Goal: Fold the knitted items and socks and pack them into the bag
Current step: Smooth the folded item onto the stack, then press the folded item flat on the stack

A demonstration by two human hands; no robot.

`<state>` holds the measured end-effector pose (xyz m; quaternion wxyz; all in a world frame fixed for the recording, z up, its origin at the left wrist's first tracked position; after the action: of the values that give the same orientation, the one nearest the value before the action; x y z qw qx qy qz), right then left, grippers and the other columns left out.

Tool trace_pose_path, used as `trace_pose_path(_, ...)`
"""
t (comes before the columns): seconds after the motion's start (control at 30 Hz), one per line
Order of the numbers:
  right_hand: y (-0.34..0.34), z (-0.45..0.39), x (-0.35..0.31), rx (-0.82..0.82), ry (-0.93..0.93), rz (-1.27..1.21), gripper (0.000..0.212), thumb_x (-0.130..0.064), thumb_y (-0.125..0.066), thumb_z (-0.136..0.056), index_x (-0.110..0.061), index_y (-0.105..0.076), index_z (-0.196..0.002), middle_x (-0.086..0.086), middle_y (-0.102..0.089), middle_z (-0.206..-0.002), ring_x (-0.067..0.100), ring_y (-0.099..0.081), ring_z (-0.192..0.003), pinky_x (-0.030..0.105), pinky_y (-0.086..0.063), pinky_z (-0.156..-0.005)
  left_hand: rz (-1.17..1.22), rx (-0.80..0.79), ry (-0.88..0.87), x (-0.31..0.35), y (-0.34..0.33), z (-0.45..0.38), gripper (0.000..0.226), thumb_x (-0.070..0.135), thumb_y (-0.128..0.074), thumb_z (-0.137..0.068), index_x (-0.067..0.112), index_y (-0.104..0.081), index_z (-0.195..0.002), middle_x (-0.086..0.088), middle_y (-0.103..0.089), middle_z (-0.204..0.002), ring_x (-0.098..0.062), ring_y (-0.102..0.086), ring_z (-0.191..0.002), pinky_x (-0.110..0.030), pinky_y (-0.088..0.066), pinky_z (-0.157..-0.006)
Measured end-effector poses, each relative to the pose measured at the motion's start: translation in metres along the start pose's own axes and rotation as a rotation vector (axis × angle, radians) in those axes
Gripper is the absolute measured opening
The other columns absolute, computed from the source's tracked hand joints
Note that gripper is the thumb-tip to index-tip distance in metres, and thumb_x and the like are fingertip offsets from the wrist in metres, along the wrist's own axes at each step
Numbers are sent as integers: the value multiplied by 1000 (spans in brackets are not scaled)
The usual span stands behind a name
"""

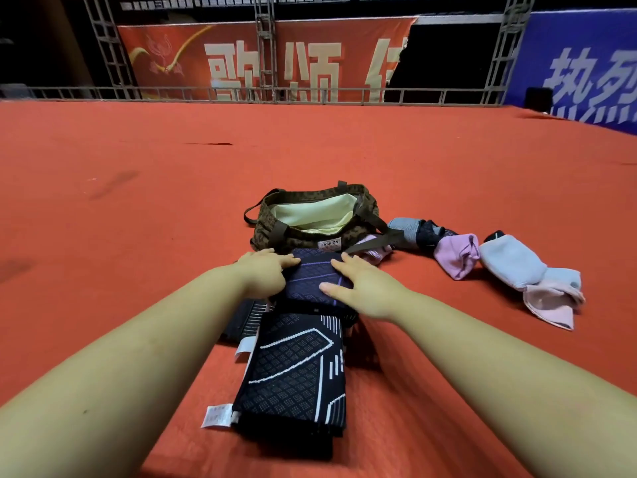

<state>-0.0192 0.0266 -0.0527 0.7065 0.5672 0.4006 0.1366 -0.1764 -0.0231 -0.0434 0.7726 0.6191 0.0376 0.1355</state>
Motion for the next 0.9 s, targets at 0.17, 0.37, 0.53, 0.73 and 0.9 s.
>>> trace_pose_path(0.17, 42, 19, 10, 178, 10, -134, 63, -50, -52, -91, -23, -35, -145, -3, -35, -151, 15, -37, -135, 27, -27, -109, 101, 145, 0, 23, 45, 11, 65, 4, -43, -80, 33, -45, -138, 0, -46, -144, -23, -42, -131, -32, -35, -108)
trace_pose_path(0.37, 72, 55, 51, 217, -66, -109, 47, -41, -56, -91, -25, -48, -134, -7, -50, -139, 12, -46, -126, 18, -32, -93, 91, 195, -125, 111, 66, 12, 50, 12, -44, -92, 29, -44, -139, -1, -50, -140, -22, -49, -123, -31, -41, -99)
trace_pose_path(0.53, 80, 82, 118, 190, -271, -50, 60, -48, -54, -90, -21, -39, -142, -2, -39, -148, 17, -39, -134, 26, -31, -105, 11, 163, -268, 190, 34, -17, 44, 19, -45, -92, 29, -50, -135, -2, -50, -140, -23, -47, -127, -36, -39, -104)
trace_pose_path(0.73, 83, 108, 199, 178, -436, -47, 53, -38, -57, -92, -18, -43, -139, -1, -44, -145, 17, -44, -129, 24, -34, -98, -14, 28, -335, 255, -17, -51, 57, 10, -42, -88, 30, -40, -142, -4, -40, -148, -22, -38, -135, -34, -33, -107)
trace_pose_path(0.9, 90, 101, 244, 94, -506, 14, 58, -26, -46, -98, 0, -24, -146, 5, -27, -154, 9, -37, -126, 7, -35, -86, 52, -58, -363, 293, -57, -92, 60, 12, -48, -86, 24, -39, -143, -3, -38, -150, -22, -37, -135, -34, -32, -109)
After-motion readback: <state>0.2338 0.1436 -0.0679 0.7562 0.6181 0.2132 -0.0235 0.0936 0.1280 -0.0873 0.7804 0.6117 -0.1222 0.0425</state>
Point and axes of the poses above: each hand's wrist, its own z-axis away from the middle knuckle, its own y-axis out of the back of the hand, x = y × z, the point moved 6 cm from there along -z, towards the middle knuckle
